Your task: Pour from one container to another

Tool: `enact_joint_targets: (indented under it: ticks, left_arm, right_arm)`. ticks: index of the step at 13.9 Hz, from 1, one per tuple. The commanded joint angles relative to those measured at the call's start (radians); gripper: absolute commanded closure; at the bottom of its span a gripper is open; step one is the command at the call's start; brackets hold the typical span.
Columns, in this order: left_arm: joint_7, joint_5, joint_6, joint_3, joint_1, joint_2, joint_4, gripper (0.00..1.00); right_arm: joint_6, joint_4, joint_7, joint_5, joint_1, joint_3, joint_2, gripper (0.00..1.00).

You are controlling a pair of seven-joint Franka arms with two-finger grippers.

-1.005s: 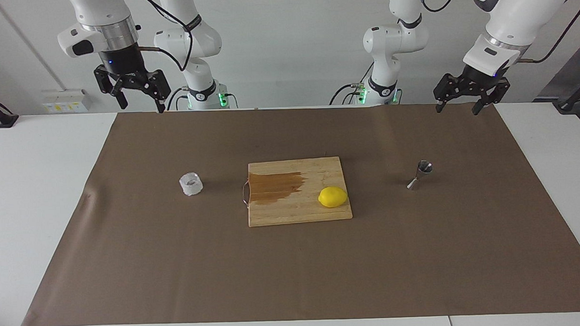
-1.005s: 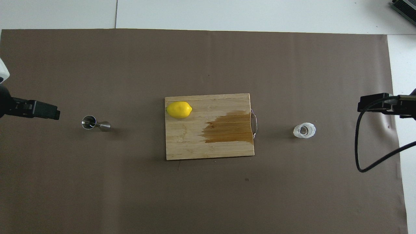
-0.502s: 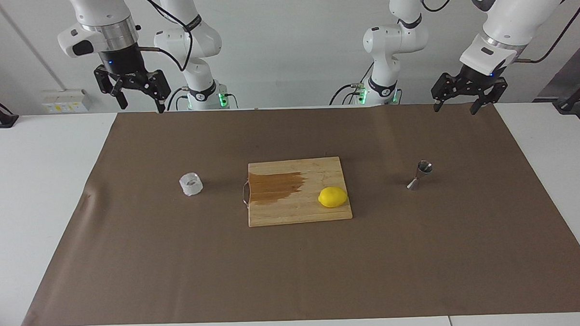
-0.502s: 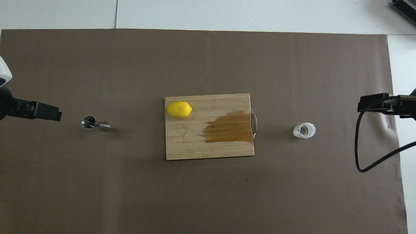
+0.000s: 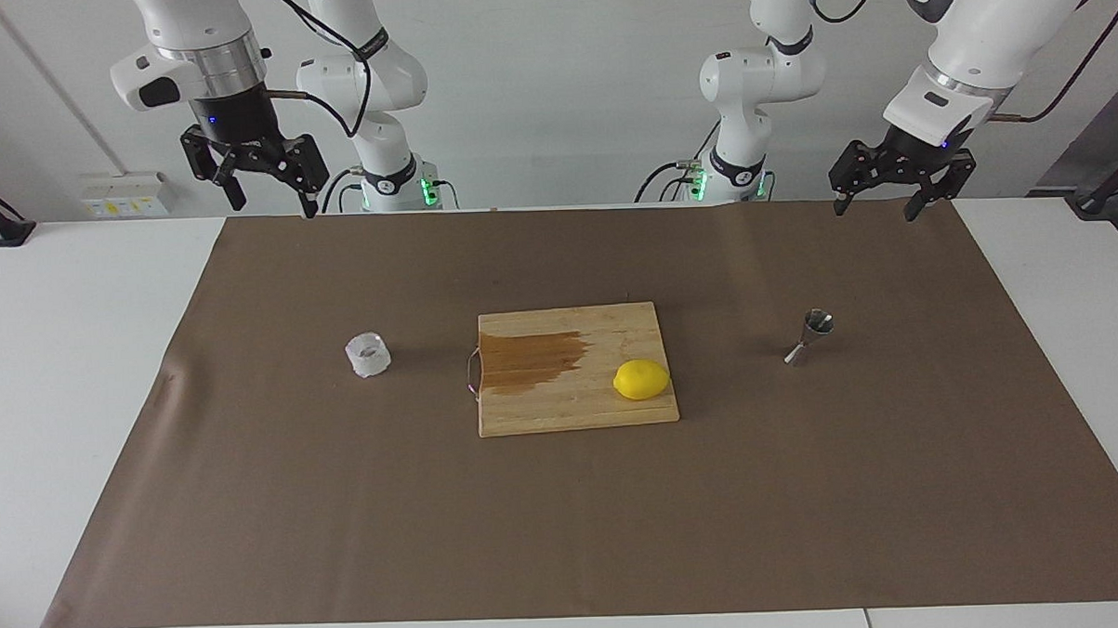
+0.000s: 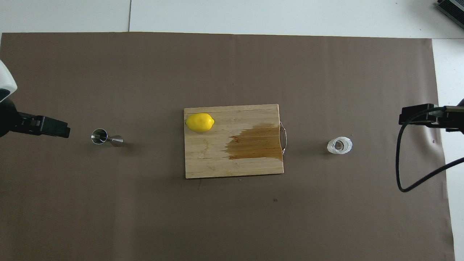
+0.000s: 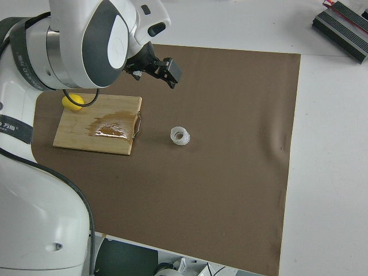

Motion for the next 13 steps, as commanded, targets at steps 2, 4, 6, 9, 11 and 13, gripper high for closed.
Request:
enact_joint_targets:
  ticks: [2,4,6,9,11,13]
  left_arm:
    - [0.005,0.054,-0.026,0.009,0.032,-0.057,-0.069,0.00]
    - [-0.001,0.057,-0.040,0.011,0.054,-0.060,-0.127,0.00]
    - [-0.035,0.056,-0.042,0.009,0.104,-0.015,-0.133,0.00]
    - [-0.359,0.044,-0.001,0.009,0.108,0.068,-0.133,0.00]
    - [-0.582,-0.040,0.046,0.009,0.136,0.074,-0.168,0.00]
    - [-0.779,-0.228,0.091,0.009,0.225,0.070,-0.240,0.00]
  right_arm:
    - [-0.010,-0.017,-0.014,0.011,-0.009,0.000,-0.019,0.00]
    - [-0.010,-0.017,-0.014,0.011,-0.009,0.000,-0.019,0.00]
    - [-0.010,-0.017,-0.014,0.011,-0.009,0.000,-0.019,0.00]
    - [-0.010,-0.017,-0.014,0.011,-0.009,0.000,-0.019,0.00]
    - [-0.010,-0.017,-0.014,0.011,-0.009,0.000,-0.019,0.00]
    - [-0.010,-0.017,-0.014,0.011,-0.009,0.000,-0.019,0.00]
